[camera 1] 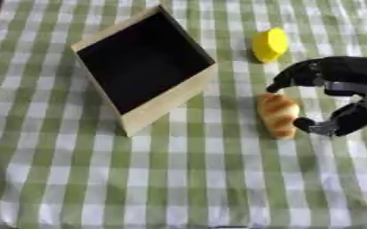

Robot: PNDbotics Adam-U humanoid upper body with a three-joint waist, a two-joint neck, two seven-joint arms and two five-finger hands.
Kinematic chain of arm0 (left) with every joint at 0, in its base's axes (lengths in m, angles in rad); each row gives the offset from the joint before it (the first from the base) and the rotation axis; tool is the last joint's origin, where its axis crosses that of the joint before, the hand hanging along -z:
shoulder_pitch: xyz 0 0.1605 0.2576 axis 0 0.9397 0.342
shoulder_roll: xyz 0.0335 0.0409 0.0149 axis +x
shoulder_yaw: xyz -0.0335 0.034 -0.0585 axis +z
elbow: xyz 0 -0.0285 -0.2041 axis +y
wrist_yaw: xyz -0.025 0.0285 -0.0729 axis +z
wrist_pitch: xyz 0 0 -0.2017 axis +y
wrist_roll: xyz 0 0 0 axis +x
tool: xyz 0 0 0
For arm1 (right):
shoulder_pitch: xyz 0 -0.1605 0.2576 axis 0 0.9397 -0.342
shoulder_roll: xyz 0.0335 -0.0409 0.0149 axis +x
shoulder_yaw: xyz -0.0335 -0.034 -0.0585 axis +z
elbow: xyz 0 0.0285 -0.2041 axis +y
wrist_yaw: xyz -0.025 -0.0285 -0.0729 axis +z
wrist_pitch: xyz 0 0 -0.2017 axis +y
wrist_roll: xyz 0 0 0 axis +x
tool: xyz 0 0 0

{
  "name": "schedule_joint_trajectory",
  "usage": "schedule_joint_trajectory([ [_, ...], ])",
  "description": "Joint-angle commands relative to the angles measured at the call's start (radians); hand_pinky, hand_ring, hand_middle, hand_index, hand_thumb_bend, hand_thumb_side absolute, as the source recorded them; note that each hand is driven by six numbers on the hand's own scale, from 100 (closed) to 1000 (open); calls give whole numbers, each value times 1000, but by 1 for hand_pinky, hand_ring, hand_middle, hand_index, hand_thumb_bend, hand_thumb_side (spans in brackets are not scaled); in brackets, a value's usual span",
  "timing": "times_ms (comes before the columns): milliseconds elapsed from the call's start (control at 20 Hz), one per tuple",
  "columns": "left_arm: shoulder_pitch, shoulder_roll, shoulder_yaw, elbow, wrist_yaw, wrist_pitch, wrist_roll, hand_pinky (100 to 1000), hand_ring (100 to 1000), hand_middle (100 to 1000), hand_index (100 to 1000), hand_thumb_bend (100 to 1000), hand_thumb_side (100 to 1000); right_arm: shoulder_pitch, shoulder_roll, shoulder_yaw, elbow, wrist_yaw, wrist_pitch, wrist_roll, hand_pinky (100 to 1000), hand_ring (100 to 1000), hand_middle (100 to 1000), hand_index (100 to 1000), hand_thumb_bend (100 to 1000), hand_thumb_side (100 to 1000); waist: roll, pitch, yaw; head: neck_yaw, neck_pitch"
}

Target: Pick up objects on the table and place them in the box.

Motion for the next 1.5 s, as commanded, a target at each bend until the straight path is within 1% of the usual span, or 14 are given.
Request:
schedule_joint_trajectory([
  [50,-11,9,4,-16,-2,2,-2,763,745,787,859,100,677,-15,-16,-4,7,10,-5,4,943,910,791,916,210,152,0,-14,2,-3,-3],
  [250,-14,9,4,-16,-2,2,-1,763,744,787,859,100,678,-25,-8,0,32,21,-7,6,943,911,790,916,228,151,-1,-10,7,-5,-5],
  [450,-14,6,3,-16,-1,4,-3,763,744,788,859,100,679,-37,3,5,72,40,-12,4,943,913,794,920,239,168,-2,-7,12,-7,-7],
  [750,-15,3,3,-16,0,8,-4,764,744,789,859,100,679,-47,17,17,103,63,-25,6,940,910,787,917,254,157,-3,-2,15,-10,-9],
  [900,-16,2,4,-16,0,8,-3,764,744,790,859,100,679,-50,23,23,118,72,-30,12,938,904,777,909,246,157,-3,-1,18,-12,-7],
  [1100,-18,1,4,-16,1,8,-4,765,744,790,859,100,679,-57,27,29,137,84,-38,21,934,896,766,902,272,157,-3,0,19,-13,-3],
  [1200,-18,1,4,-16,1,9,-4,765,744,790,859,100,679,-60,31,31,147,88,-41,22,930,883,739,886,242,149,-3,0,19,-14,-1],
  [1250,-18,1,4,-16,1,10,-4,765,744,790,859,100,679,-61,34,31,153,86,-42,21,926,872,713,870,191,133,-2,0,19,-14,0],
  [1300,-18,1,4,-16,1,10,-4,765,744,790,859,100,679,-63,36,31,158,80,-43,19,924,869,701,860,175,128,-2,0,19,-14,1],
  [1350,-18,1,4,-16,1,10,-4,765,744,791,859,100,679,-64,38,30,162,74,-44,17,918,858,661,828,122,111,-2,0,19,-14,3],
  [1400,-17,1,4,-16,1,11,-4,765,744,791,859,100,679,-65,39,29,164,66,-43,15,914,851,633,806,101,100,-1,0,18,-14,5],
  [1500,-17,0,4,-16,1,11,-4,765,744,790,858,100,678,-67,40,26,168,52,-39,6,901,822,577,756,100,100,-1,0,17,-15,7],
])
